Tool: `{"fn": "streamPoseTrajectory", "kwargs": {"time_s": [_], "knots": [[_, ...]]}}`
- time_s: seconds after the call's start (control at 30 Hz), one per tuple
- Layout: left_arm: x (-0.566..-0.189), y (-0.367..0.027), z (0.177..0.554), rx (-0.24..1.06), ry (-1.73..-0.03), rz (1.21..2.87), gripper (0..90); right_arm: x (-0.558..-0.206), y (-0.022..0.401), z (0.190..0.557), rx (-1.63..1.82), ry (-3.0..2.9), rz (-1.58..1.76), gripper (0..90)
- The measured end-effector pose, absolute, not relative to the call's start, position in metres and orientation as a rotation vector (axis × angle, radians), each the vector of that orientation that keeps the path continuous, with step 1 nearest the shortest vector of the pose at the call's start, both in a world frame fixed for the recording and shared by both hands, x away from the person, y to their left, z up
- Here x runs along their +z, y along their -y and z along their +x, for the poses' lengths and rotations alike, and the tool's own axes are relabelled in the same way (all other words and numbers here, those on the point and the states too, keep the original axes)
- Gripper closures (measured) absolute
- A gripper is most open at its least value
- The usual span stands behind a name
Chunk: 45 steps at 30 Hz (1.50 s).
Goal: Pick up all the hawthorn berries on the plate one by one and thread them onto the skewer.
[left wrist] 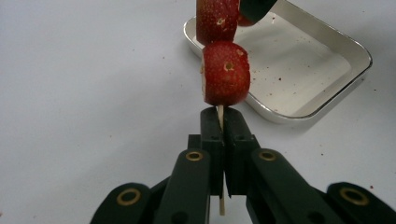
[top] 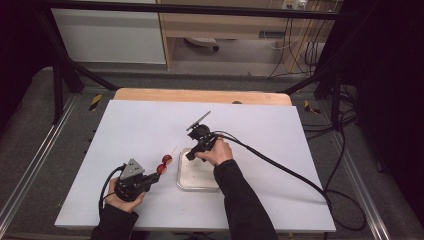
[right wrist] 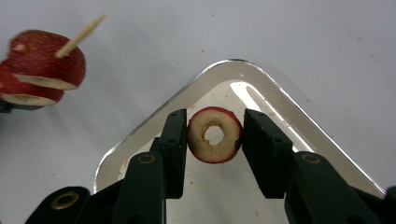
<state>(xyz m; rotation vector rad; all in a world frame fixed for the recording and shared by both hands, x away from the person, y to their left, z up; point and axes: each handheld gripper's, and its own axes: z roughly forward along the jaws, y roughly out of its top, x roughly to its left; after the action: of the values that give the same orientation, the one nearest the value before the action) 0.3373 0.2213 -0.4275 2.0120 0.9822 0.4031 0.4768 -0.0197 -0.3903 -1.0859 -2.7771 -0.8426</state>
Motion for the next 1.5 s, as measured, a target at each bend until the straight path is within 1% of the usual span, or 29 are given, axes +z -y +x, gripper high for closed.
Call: {"fn": "streamPoseTrajectory", "kwargs": {"time_s": [0.17,0.3,0.63,0.93,1.5], "knots": [[-0.426,-0.218,0.335,0.408,-0.971,2.016,87.8,-0.38,0.041,0.464,-1.019,2.669,-1.147,61.4],[-0.425,-0.215,0.333,0.408,-0.96,2.018,87.8,-0.379,0.059,0.449,-1.181,2.6,-1.135,61.5],[-0.421,-0.205,0.326,0.41,-0.95,1.991,87.8,-0.396,0.09,0.417,-1.692,2.249,-1.236,61.5],[-0.419,-0.199,0.32,0.377,-0.983,1.932,87.8,-0.415,0.09,0.406,-2.003,1.962,-1.34,61.5],[-0.417,-0.178,0.312,0.298,-0.997,1.859,87.8,-0.422,0.082,0.398,-2.34,1.701,-1.362,61.7]]}}
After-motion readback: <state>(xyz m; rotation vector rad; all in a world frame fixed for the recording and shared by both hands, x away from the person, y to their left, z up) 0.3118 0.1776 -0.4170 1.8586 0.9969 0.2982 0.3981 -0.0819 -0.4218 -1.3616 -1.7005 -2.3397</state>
